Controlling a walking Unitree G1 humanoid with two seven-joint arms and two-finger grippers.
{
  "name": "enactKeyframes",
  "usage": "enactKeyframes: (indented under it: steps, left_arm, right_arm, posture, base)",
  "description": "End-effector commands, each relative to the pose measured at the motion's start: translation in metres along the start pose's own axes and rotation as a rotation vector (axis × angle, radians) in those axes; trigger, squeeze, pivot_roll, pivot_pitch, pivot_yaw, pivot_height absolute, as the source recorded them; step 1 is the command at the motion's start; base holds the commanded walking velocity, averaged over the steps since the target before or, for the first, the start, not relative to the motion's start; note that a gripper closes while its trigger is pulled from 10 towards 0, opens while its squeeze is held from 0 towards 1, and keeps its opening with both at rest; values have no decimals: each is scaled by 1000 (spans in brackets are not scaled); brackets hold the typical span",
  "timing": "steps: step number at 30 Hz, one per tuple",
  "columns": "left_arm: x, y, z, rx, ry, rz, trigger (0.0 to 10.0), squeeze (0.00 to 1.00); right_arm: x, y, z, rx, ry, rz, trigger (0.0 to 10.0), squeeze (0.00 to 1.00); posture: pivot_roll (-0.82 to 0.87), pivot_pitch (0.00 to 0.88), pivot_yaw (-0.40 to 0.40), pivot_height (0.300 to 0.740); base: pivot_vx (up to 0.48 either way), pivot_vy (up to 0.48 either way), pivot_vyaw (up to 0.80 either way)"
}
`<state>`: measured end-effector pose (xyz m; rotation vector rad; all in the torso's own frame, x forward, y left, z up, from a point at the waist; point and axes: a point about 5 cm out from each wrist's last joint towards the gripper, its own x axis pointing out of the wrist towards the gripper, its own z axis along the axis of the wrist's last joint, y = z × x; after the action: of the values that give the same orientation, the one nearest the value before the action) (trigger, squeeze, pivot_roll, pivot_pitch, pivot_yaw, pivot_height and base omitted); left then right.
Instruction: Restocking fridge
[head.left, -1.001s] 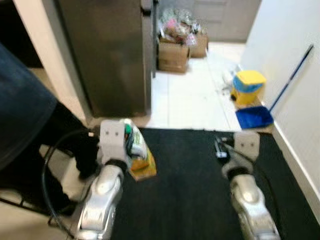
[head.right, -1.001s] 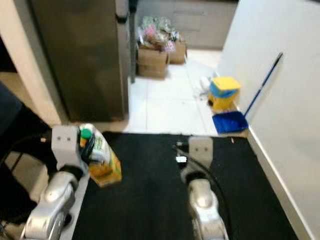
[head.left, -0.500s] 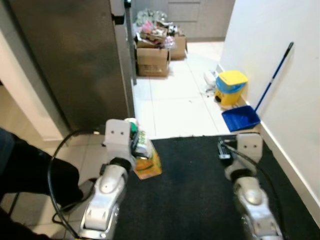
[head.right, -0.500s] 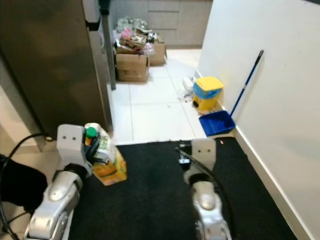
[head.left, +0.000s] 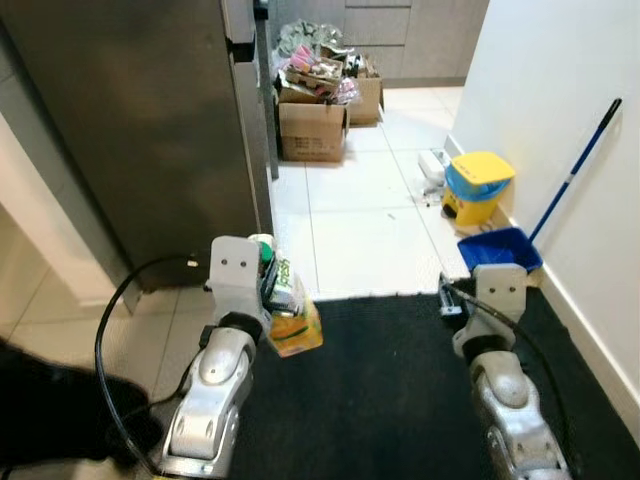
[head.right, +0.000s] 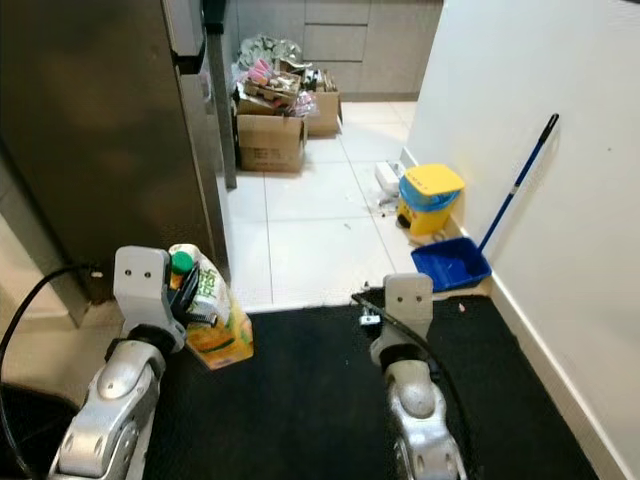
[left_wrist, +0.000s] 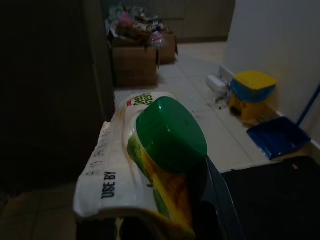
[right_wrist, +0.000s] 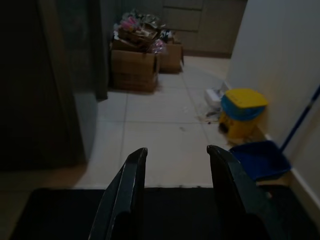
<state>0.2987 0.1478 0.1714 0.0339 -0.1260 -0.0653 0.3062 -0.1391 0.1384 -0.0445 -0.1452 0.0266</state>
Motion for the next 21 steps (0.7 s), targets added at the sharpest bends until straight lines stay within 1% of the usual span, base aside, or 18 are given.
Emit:
enactKeyframes:
  steps: [1, 21]
  left_arm:
    - [-1, -1, 1, 5, -13, 0, 10000, 0]
    - [2, 0, 2, 3, -19, -7, 10000, 0]
  right_arm:
    - [-1, -6, -2, -10, 9, -20, 10000, 0]
    - [1, -5, -1, -10, 4, -27, 10000, 0]
  posture:
    - [-113, 147, 5, 740]
    - [-120, 138, 20, 740]
  base:
    - [435, 0, 0]
    - [435, 0, 0]
